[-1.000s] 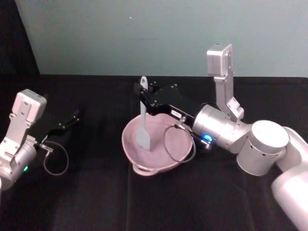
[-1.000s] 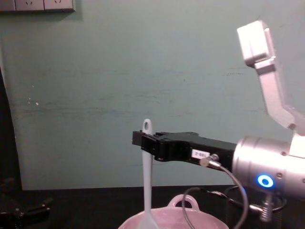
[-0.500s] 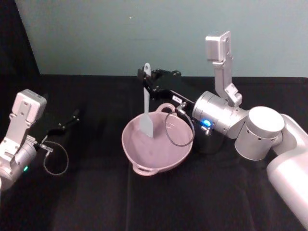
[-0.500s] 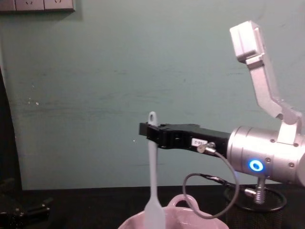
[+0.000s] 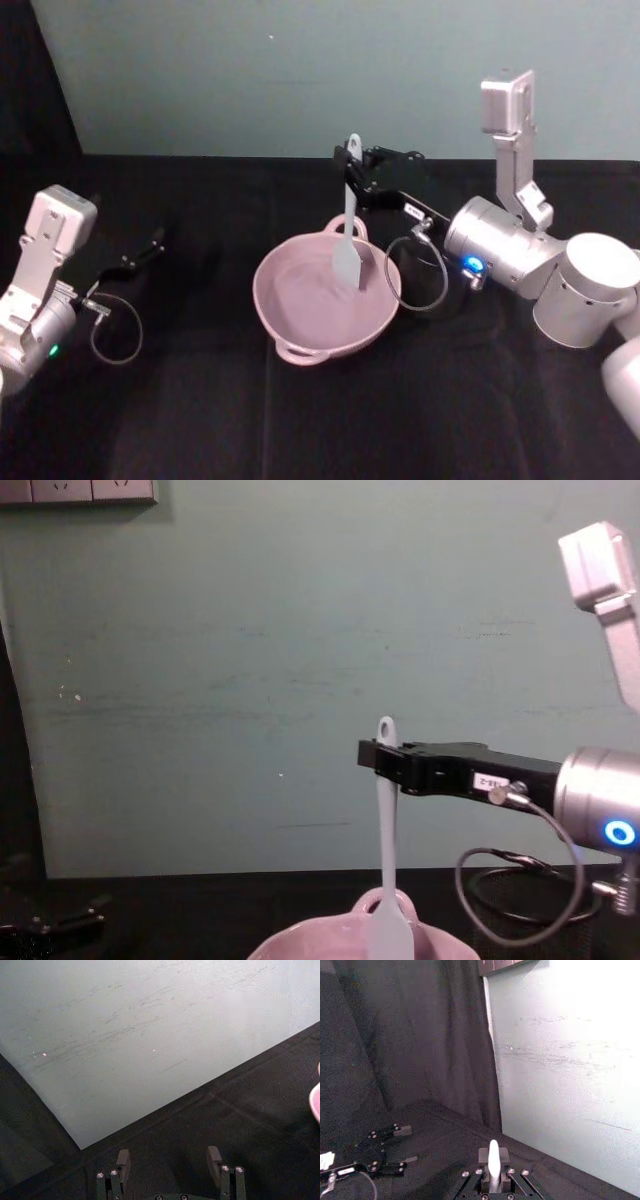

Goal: Use the one hand to pick up the spoon and stir the clear water in the bowl.

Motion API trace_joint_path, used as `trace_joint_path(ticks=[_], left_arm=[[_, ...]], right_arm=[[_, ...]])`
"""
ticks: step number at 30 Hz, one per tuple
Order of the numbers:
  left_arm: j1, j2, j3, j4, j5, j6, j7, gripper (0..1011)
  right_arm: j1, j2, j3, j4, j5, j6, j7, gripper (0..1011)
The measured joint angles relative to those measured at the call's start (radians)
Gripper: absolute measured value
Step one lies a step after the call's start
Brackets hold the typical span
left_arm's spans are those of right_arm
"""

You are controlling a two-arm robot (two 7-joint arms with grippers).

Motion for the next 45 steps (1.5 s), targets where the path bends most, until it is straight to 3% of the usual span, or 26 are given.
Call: trace_joint_path(ticks=[8, 18, 30, 39, 45], left_arm=[[0.0, 0.0, 0.0, 0.0, 0.0, 0.0, 0.0, 1011], [0.0, 0.0, 0.0, 0.0, 0.0, 0.0, 0.0, 1011], [0.0, 0.0, 0.0, 0.0, 0.0, 0.0, 0.0, 1011], [0.0, 0.0, 0.0, 0.0, 0.0, 0.0, 0.0, 1011], [0.0, 0.0, 0.0, 0.0, 0.0, 0.0, 0.0, 1011]], right_arm=[[-0.043, 0.03, 0.004, -0.075, 0.009, 0.032, -0.006, 114], [-0.063, 0.024, -0.036, -0.107, 0.014, 0.046, 0.006, 114], [-0.007, -0.041, -0.103, -0.032, -0.008, 0.036, 0.029, 114], [0.046, -0.075, -0.102, 0.051, -0.026, 0.014, 0.022, 114], [0.072, -0.08, -0.081, 0.095, -0.034, 0.007, 0.013, 114]])
